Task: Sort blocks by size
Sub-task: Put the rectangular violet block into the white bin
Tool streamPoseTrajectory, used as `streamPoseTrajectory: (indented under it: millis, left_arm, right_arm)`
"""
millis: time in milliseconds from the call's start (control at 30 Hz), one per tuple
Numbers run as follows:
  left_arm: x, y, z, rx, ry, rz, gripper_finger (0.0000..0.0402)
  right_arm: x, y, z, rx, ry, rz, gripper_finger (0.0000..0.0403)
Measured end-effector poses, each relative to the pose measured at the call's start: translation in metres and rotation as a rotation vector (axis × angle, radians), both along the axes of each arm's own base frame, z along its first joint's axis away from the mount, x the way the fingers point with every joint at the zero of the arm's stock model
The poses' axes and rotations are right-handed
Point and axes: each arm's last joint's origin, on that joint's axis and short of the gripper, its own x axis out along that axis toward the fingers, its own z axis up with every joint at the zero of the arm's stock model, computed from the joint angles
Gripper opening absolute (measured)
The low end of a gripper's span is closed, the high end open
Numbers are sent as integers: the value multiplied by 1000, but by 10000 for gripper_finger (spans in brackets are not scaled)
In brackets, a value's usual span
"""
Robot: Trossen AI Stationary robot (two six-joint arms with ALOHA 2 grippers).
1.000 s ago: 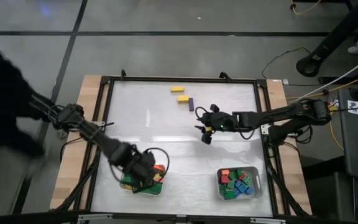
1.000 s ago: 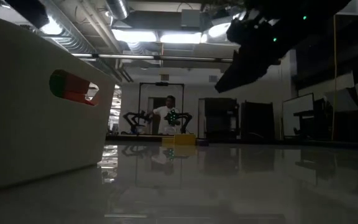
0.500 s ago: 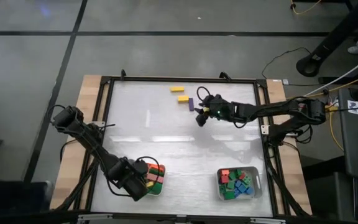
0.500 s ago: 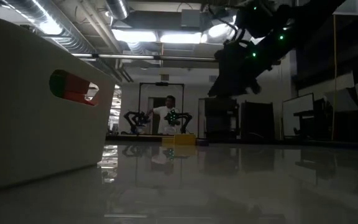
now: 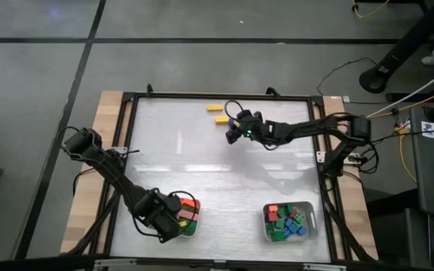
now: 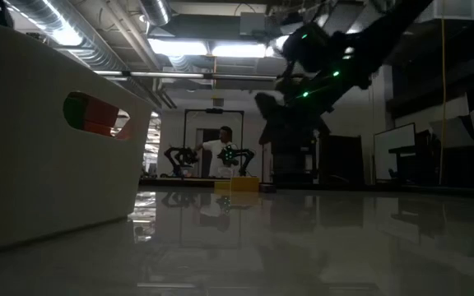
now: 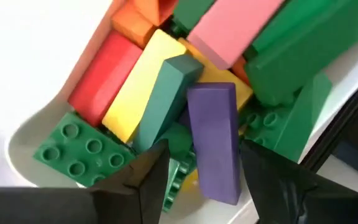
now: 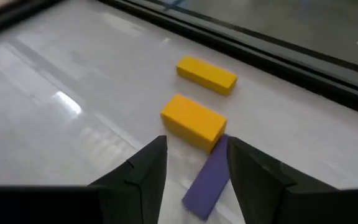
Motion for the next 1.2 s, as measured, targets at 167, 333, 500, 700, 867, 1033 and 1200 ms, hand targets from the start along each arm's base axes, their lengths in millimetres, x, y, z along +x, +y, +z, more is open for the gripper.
streamPoseTrajectory:
  millis: [167,333,500,700,867,1033,1200]
  left_arm:
    - [-1,-1,0,21,-5,-83,186]
    - [-6,3,-1,68,43,-126,186]
    - [-14,9,1,129,103,-133,186]
    - [-27,12,21,176,-1,-158,186]
    - [-36,18,39,201,-108,-135,186]
    - [-39,21,46,219,-148,-154,186]
    - [-39,22,47,246,-157,-215,186]
  right_arm:
    - [15,-15,-9,42,66,-77,168]
    - [24,-19,-22,111,65,-115,168]
    - [26,-19,-34,163,63,-142,168]
    - [27,-19,-45,196,74,-159,168]
    - [27,-19,-46,204,63,-184,168]
    - [27,-19,-47,207,65,-187,168]
    - [22,-17,-51,243,106,-239,168]
